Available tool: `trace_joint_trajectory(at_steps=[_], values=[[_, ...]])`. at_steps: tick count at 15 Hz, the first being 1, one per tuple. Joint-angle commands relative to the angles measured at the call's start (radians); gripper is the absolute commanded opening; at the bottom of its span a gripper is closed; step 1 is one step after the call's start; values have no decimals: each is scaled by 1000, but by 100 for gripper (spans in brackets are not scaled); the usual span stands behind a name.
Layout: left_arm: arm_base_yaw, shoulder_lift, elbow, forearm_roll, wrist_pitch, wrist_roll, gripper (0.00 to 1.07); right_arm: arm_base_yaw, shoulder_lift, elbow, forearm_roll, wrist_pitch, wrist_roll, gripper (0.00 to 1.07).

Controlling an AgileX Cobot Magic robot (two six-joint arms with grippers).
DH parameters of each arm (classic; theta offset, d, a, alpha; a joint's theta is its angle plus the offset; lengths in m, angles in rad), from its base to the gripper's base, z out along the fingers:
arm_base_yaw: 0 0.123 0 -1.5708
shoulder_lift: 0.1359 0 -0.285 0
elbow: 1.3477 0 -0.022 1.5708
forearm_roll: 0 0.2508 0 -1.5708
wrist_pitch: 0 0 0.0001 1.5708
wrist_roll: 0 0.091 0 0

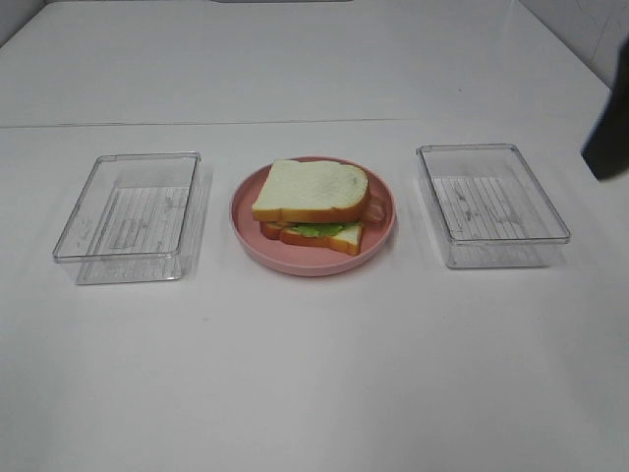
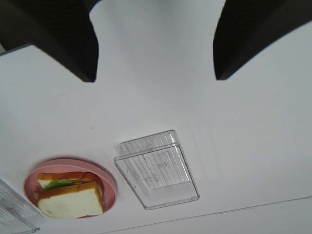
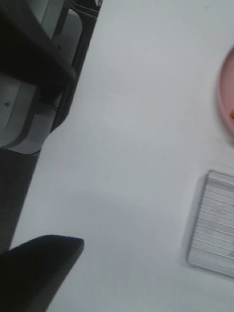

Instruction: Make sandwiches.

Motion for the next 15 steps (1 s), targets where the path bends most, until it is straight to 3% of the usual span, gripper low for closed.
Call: trace_joint_trajectory(at_steps=[1, 2, 3, 7, 10, 15], values=[[-1, -23, 2, -20, -9, 20, 65, 2, -198, 201, 12, 66, 1, 79], [-1, -23, 2, -38, -9, 47, 65, 2, -284, 289, 11, 64, 1, 79], [-1, -23, 2, -52, -9, 65, 65, 2, -476, 431, -3, 40, -12, 79], [-1, -23, 2, -52, -9, 65, 65, 2, -790, 602, 14, -54, -52, 79], [-1, -23, 2, -54, -9, 65, 65, 2, -1025, 635, 19, -134, -111, 79], [-1, -23, 2, -53, -10, 65, 65, 2, -1132, 645, 30, -155, -112, 78]])
